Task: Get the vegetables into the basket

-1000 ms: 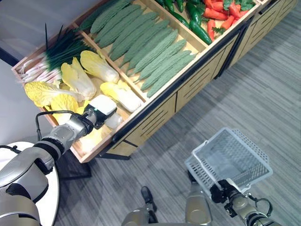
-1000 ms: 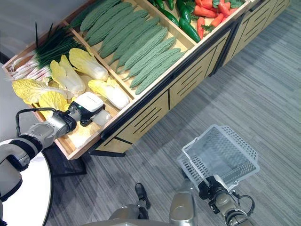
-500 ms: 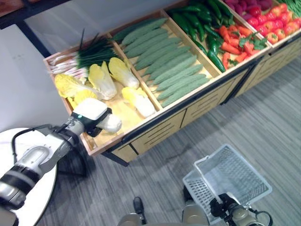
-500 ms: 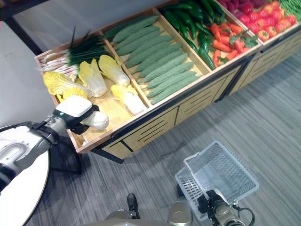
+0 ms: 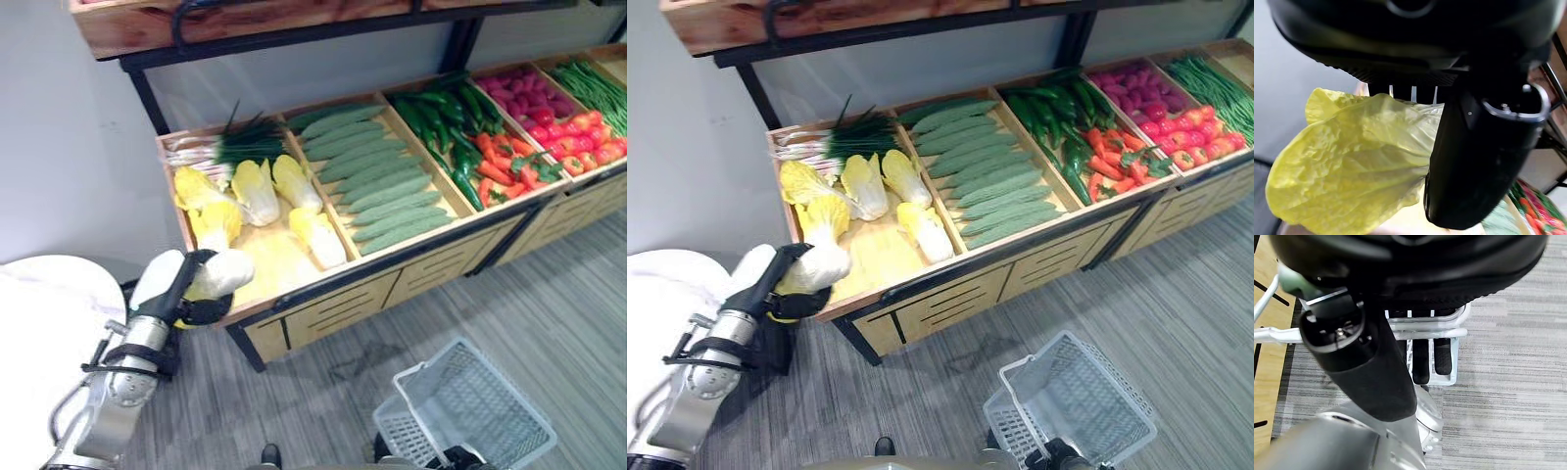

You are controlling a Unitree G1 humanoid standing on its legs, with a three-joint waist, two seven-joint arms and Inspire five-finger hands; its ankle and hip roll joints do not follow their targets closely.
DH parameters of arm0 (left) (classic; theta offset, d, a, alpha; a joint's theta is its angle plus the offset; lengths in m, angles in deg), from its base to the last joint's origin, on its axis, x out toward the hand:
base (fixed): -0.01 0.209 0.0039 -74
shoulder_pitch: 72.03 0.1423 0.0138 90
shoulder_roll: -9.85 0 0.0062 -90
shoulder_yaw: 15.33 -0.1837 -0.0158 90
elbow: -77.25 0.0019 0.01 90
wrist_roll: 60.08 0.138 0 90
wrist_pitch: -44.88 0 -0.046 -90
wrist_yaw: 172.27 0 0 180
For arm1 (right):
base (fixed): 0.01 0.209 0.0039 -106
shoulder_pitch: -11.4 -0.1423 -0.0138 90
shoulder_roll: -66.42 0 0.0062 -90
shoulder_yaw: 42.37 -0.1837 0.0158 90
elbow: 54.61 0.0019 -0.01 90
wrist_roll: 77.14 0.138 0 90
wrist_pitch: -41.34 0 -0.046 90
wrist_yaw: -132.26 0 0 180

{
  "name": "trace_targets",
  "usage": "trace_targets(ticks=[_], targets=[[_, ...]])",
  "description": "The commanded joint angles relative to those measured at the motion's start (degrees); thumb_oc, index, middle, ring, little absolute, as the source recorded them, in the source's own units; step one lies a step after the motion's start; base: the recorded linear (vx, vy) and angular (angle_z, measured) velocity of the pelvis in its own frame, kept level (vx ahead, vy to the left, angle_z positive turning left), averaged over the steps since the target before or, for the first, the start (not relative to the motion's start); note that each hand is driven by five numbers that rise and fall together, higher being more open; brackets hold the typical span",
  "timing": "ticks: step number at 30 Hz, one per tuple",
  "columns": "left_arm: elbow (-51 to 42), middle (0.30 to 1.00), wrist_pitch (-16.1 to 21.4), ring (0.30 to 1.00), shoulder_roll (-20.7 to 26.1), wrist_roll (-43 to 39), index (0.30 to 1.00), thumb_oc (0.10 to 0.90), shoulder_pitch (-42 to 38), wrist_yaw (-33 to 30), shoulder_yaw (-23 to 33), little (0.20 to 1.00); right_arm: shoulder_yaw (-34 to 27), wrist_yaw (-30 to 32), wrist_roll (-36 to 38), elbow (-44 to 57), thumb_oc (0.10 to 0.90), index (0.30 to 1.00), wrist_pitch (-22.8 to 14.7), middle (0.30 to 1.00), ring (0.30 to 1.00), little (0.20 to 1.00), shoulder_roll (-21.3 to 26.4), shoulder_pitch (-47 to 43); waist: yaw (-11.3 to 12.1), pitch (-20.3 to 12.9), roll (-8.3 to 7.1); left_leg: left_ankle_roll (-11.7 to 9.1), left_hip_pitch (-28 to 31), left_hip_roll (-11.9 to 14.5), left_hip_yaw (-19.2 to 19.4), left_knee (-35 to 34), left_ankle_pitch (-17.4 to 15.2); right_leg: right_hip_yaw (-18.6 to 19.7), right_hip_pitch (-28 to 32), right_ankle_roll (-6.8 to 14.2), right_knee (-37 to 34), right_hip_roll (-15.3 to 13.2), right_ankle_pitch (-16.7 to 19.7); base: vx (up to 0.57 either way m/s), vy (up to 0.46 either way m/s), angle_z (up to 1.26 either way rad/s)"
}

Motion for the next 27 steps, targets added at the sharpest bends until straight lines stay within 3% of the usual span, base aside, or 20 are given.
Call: trace_targets(ticks=[1,5,13,18,23,27], targets=[[-9.1,0.300,4.4,0.300,1.6,-8.0,0.300,0.400,-6.3,0.4,3.0,0.300,0.0,-0.5,0.8,-0.4,0.400,0.300,-1.2,0.300,0.300,0.300,-0.1,-1.4,-0.7,-1.6,-1.30,-1.3,0.5,-1.4,-0.4,0.4,-2.6,-1.6,2.3,4.0,0.6,-2.8,-1.6,-0.01,0.010,0.03],[-10.7,0.300,4.1,0.300,0.7,-12.3,0.300,0.400,-6.2,1.8,2.0,0.300,0.2,-0.2,0.7,-0.5,0.400,0.300,-1.2,0.300,0.300,0.300,-0.2,-1.4,-0.7,-1.6,-1.65,-1.2,1.0,-1.3,-0.1,0.4,-2.7,-1.8,2.6,4.0,0.8,-2.7,-1.6,0.00,0.003,0.01],[-11.9,0.300,3.6,0.300,2.0,-13.1,0.300,0.400,-8.1,2.5,1.0,0.300,-0.4,0.2,1.1,-1.2,0.400,0.300,-1.0,0.300,0.300,0.300,-0.2,-1.1,-0.8,-1.1,-2.01,-0.6,1.7,-1.9,0.1,0.4,-3.4,-1.6,2.9,4.4,1.0,-3.2,-1.2,0.00,0.022,0.00],[-12.4,0.300,3.5,0.300,1.9,-15.3,0.300,0.400,-9.9,2.4,-0.1,0.300,-0.6,0.3,1.2,-0.7,0.400,0.300,-1.0,0.300,0.300,0.300,-0.2,-0.4,-1.6,-0.3,-2.26,0.4,2.4,-2.9,1.3,0.4,-4.2,0.9,1.7,4.9,1.6,-3.8,-0.3,0.00,0.065,-0.08],[-12.3,0.300,3.4,0.300,1.9,-15.8,0.300,0.400,-12.9,2.4,-2.2,0.300,-1.6,0.7,1.9,-0.5,0.400,0.300,-1.0,0.300,0.300,0.300,-0.5,0.8,-3.0,0.5,-2.55,1.2,2.8,-4.0,2.8,0.4,-4.8,2.9,0.2,5.8,2.2,-4.7,1.1,-0.01,0.085,-0.27],[-12.1,0.300,3.6,0.300,3.1,-14.3,0.300,0.400,-15.6,1.5,-3.1,0.300,-3.1,2.2,2.7,-0.2,0.400,0.300,-1.2,0.300,0.300,0.300,-0.4,1.1,-4.9,1.7,-2.83,1.4,2.6,-4.5,4.9,0.4,-5.0,5.0,-2.7,6.4,3.2,-4.9,4.5,-0.04,0.047,-0.25]])
